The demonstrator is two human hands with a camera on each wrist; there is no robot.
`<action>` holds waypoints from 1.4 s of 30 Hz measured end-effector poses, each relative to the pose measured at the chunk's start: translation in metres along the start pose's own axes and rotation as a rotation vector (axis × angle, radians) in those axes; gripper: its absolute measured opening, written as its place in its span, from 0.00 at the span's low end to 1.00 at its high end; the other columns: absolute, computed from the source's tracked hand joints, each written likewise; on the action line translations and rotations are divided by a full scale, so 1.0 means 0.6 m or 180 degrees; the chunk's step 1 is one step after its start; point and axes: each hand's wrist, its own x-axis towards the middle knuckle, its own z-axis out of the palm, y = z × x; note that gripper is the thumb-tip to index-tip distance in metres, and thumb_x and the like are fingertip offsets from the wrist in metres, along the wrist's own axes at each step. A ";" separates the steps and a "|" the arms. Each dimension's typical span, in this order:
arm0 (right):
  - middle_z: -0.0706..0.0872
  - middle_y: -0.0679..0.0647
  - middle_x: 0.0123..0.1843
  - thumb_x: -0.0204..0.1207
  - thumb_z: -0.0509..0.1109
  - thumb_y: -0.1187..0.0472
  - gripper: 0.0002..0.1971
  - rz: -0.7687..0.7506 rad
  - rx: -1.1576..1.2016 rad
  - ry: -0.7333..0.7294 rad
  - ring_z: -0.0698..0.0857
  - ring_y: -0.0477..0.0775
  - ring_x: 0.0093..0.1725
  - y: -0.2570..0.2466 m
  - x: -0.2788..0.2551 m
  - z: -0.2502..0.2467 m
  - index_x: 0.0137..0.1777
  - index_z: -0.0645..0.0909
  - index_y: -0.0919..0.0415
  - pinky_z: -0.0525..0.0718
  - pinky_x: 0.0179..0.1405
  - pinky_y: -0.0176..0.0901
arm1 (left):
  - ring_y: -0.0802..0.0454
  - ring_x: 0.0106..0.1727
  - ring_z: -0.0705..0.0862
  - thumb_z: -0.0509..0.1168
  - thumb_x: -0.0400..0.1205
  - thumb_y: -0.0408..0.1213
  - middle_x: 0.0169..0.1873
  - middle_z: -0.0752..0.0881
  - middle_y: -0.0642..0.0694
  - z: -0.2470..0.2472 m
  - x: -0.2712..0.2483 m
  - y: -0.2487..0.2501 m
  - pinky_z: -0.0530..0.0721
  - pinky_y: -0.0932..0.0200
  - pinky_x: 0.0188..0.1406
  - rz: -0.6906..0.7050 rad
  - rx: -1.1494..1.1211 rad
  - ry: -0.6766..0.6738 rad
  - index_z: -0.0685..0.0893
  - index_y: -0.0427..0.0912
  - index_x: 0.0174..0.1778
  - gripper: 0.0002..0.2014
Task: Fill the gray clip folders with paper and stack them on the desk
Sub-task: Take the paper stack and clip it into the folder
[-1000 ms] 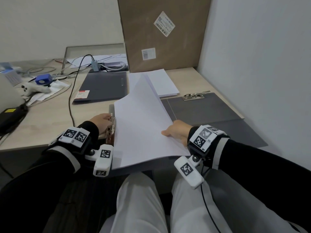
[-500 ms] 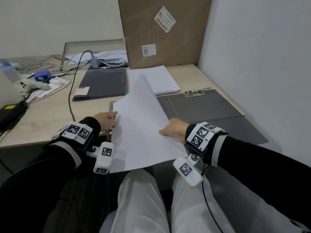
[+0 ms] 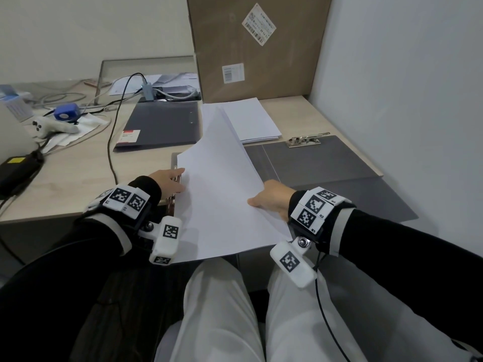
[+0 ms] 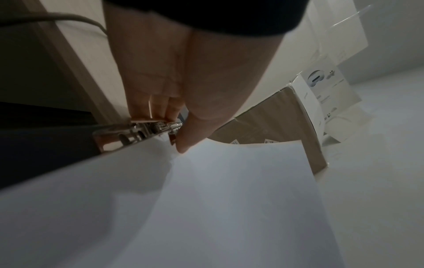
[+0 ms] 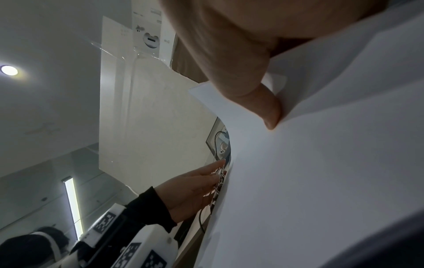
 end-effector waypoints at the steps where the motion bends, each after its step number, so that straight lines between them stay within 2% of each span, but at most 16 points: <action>1: 0.74 0.68 0.75 0.82 0.61 0.62 0.23 0.0005 -0.0038 -0.0011 0.75 0.66 0.74 -0.001 -0.001 0.000 0.72 0.68 0.78 0.74 0.73 0.52 | 0.41 0.79 0.67 0.63 0.81 0.37 0.81 0.66 0.41 0.000 -0.001 0.001 0.64 0.54 0.77 0.0024 0.0039 -0.0024 0.60 0.50 0.82 0.32; 4: 0.77 0.68 0.73 0.80 0.65 0.62 0.23 -0.0023 -0.0091 -0.0056 0.77 0.66 0.72 0.000 0.009 0.000 0.71 0.71 0.75 0.76 0.69 0.50 | 0.42 0.80 0.66 0.65 0.81 0.44 0.81 0.64 0.41 0.002 -0.007 0.008 0.64 0.54 0.78 0.0086 0.0339 -0.0166 0.56 0.52 0.83 0.36; 9: 0.80 0.66 0.69 0.76 0.69 0.63 0.23 -0.0039 -0.0070 -0.0117 0.80 0.65 0.69 -0.001 0.016 -0.004 0.69 0.75 0.72 0.78 0.65 0.49 | 0.40 0.79 0.67 0.65 0.78 0.54 0.82 0.61 0.39 0.014 -0.013 0.023 0.68 0.52 0.78 0.0063 0.1044 -0.0050 0.64 0.58 0.79 0.33; 13: 0.88 0.62 0.58 0.62 0.72 0.58 0.29 -0.0158 -0.0074 -0.0253 0.86 0.58 0.50 0.001 0.024 -0.021 0.64 0.79 0.70 0.81 0.53 0.44 | 0.41 0.79 0.67 0.64 0.78 0.53 0.82 0.59 0.39 0.014 -0.017 0.031 0.68 0.52 0.78 0.0054 0.1132 -0.0067 0.64 0.58 0.79 0.32; 15: 0.87 0.60 0.52 0.65 0.75 0.52 0.28 -0.0233 -0.0303 -0.0134 0.85 0.58 0.48 0.002 0.024 -0.039 0.60 0.79 0.71 0.81 0.48 0.42 | 0.40 0.78 0.68 0.64 0.78 0.53 0.82 0.59 0.39 0.014 -0.017 0.032 0.69 0.51 0.78 0.0043 0.1144 -0.0060 0.64 0.58 0.80 0.32; 16: 0.84 0.59 0.55 0.68 0.76 0.48 0.30 -0.0250 -0.0570 -0.0029 0.84 0.58 0.52 0.003 0.023 -0.049 0.63 0.76 0.69 0.80 0.48 0.43 | 0.40 0.78 0.69 0.65 0.78 0.54 0.82 0.60 0.39 0.014 -0.017 0.032 0.70 0.51 0.77 0.0040 0.1145 -0.0056 0.64 0.58 0.79 0.32; 17: 0.80 0.59 0.63 0.70 0.74 0.43 0.36 -0.0307 -0.0914 0.0125 0.80 0.59 0.61 0.005 0.023 -0.061 0.70 0.71 0.68 0.79 0.55 0.46 | 0.40 0.78 0.69 0.65 0.78 0.54 0.82 0.60 0.39 0.014 -0.017 0.031 0.70 0.51 0.77 0.0040 0.1137 -0.0050 0.65 0.58 0.79 0.32; 19: 0.64 0.60 0.81 0.69 0.71 0.37 0.49 -0.0559 -0.1535 0.0322 0.62 0.63 0.81 0.002 0.023 -0.077 0.82 0.55 0.63 0.66 0.76 0.55 | 0.40 0.77 0.70 0.65 0.77 0.53 0.81 0.61 0.40 0.014 -0.018 0.032 0.71 0.51 0.76 0.0035 0.1101 -0.0043 0.66 0.58 0.79 0.32; 21: 0.45 0.55 0.87 0.68 0.69 0.33 0.55 -0.0832 -0.1841 0.0076 0.40 0.63 0.85 -0.005 0.034 -0.078 0.85 0.42 0.54 0.49 0.82 0.63 | 0.40 0.77 0.70 0.65 0.78 0.53 0.80 0.61 0.39 0.015 -0.020 0.033 0.71 0.52 0.75 0.0039 0.1096 -0.0033 0.66 0.57 0.79 0.31; 23: 0.34 0.49 0.86 0.65 0.67 0.29 0.57 -0.0938 -0.2112 -0.0291 0.28 0.61 0.83 -0.015 0.053 -0.065 0.84 0.36 0.46 0.42 0.81 0.71 | 0.40 0.77 0.69 0.64 0.79 0.53 0.79 0.62 0.38 0.015 -0.022 0.033 0.70 0.52 0.74 0.0046 0.1128 -0.0021 0.66 0.57 0.79 0.31; 29: 0.30 0.50 0.85 0.63 0.63 0.23 0.59 -0.0969 -0.2460 -0.0733 0.29 0.61 0.83 -0.047 0.101 -0.020 0.83 0.31 0.45 0.39 0.81 0.69 | 0.38 0.73 0.72 0.66 0.77 0.52 0.75 0.65 0.37 0.012 -0.024 0.032 0.72 0.51 0.73 0.0086 0.1015 -0.0075 0.69 0.56 0.77 0.31; 32: 0.30 0.49 0.85 0.62 0.62 0.22 0.60 -0.1051 -0.2628 -0.0560 0.31 0.61 0.84 -0.030 0.109 0.004 0.83 0.30 0.46 0.39 0.80 0.67 | 0.39 0.71 0.74 0.67 0.77 0.52 0.75 0.65 0.37 0.010 -0.023 0.029 0.73 0.52 0.73 0.0133 0.0978 -0.0117 0.69 0.55 0.78 0.32; 34: 0.29 0.49 0.85 0.61 0.62 0.21 0.61 -0.1094 -0.2644 -0.0494 0.31 0.60 0.84 -0.024 0.110 0.010 0.82 0.29 0.45 0.38 0.80 0.67 | 0.41 0.70 0.74 0.68 0.77 0.50 0.76 0.67 0.37 0.006 -0.019 0.024 0.72 0.53 0.72 0.0180 0.0789 -0.0146 0.66 0.51 0.80 0.35; 37: 0.30 0.49 0.85 0.61 0.63 0.22 0.61 -0.1061 -0.2653 -0.0504 0.31 0.60 0.84 -0.026 0.111 0.008 0.83 0.29 0.45 0.38 0.80 0.67 | 0.42 0.78 0.70 0.68 0.78 0.46 0.79 0.68 0.40 -0.006 -0.012 0.022 0.66 0.52 0.77 0.0185 0.0017 0.0045 0.57 0.44 0.83 0.39; 40: 0.29 0.48 0.85 0.60 0.64 0.22 0.62 -0.1036 -0.2626 -0.0507 0.31 0.60 0.84 -0.027 0.110 0.009 0.82 0.29 0.45 0.38 0.80 0.66 | 0.44 0.72 0.76 0.66 0.80 0.45 0.72 0.78 0.40 -0.024 -0.003 0.011 0.70 0.55 0.72 0.0056 -0.0765 0.0602 0.71 0.39 0.76 0.29; 42: 0.29 0.48 0.85 0.59 0.64 0.22 0.62 -0.1018 -0.2593 -0.0519 0.30 0.59 0.84 -0.027 0.110 0.009 0.82 0.29 0.44 0.37 0.80 0.66 | 0.47 0.62 0.83 0.65 0.80 0.46 0.62 0.86 0.41 -0.035 -0.003 -0.003 0.75 0.58 0.62 0.0092 -0.1233 0.0801 0.85 0.39 0.62 0.19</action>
